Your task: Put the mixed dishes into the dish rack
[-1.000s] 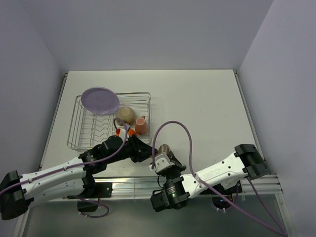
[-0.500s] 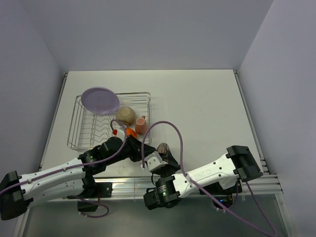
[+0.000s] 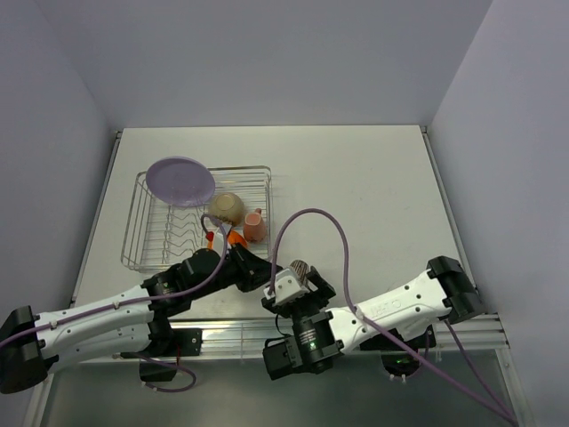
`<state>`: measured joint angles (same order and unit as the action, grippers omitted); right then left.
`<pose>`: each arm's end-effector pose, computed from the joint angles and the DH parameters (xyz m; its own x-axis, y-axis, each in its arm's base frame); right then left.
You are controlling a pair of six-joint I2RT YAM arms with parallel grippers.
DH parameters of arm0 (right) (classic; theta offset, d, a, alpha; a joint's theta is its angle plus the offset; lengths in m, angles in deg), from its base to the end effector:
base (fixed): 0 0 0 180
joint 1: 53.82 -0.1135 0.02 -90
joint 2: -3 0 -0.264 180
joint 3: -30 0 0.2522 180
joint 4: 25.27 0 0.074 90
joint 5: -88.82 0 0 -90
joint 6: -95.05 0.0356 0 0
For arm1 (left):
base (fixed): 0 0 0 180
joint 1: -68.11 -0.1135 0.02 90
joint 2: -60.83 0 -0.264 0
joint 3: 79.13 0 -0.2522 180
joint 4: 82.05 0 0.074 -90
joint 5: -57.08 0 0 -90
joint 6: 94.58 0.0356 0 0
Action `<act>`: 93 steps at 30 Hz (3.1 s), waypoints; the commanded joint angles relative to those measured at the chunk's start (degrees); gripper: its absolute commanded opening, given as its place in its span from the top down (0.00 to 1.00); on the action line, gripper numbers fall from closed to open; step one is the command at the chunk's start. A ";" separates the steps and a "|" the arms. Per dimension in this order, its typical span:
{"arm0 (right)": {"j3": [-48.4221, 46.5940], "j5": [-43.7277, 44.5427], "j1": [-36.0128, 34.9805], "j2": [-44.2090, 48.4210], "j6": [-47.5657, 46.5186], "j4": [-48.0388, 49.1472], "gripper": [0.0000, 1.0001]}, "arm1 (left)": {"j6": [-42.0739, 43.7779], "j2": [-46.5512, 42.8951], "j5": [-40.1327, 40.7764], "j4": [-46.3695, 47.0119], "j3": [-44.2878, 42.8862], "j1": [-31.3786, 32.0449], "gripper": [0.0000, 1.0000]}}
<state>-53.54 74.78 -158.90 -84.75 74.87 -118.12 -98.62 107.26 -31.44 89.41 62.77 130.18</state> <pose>-0.0320 0.2513 0.2768 -0.1017 -0.4979 -0.8613 -0.3125 0.8379 -0.4475 0.0910 -0.1696 0.2364 -0.8599 -0.5069 0.0599 -0.1970 0.2212 -0.9551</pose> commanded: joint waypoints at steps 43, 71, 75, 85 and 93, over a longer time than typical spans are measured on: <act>10.44 -27.42 9.52 54.38 -6.77 29.98 0.12 | 28.63 -11.89 2.05 -3.81 -3.79 -2.91 1.00; 21.97 -74.03 21.05 57.16 -25.52 57.20 0.08 | 24.00 -25.34 -25.20 13.94 -1.42 -2.82 1.00; 21.96 -75.61 21.05 56.19 -26.14 58.87 0.09 | 22.85 -27.01 -25.21 14.57 -0.62 -2.82 1.00; 19.51 -77.19 21.23 49.52 -27.02 63.09 0.09 | 22.23 -27.28 -25.73 16.05 0.70 -2.82 1.00; 17.83 -80.62 22.37 45.47 -27.11 67.22 0.15 | 22.23 -26.84 -26.79 17.28 1.05 -2.82 1.00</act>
<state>-32.86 -4.27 -137.46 -39.17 48.78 -56.16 -75.59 80.47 -56.71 100.40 64.30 127.42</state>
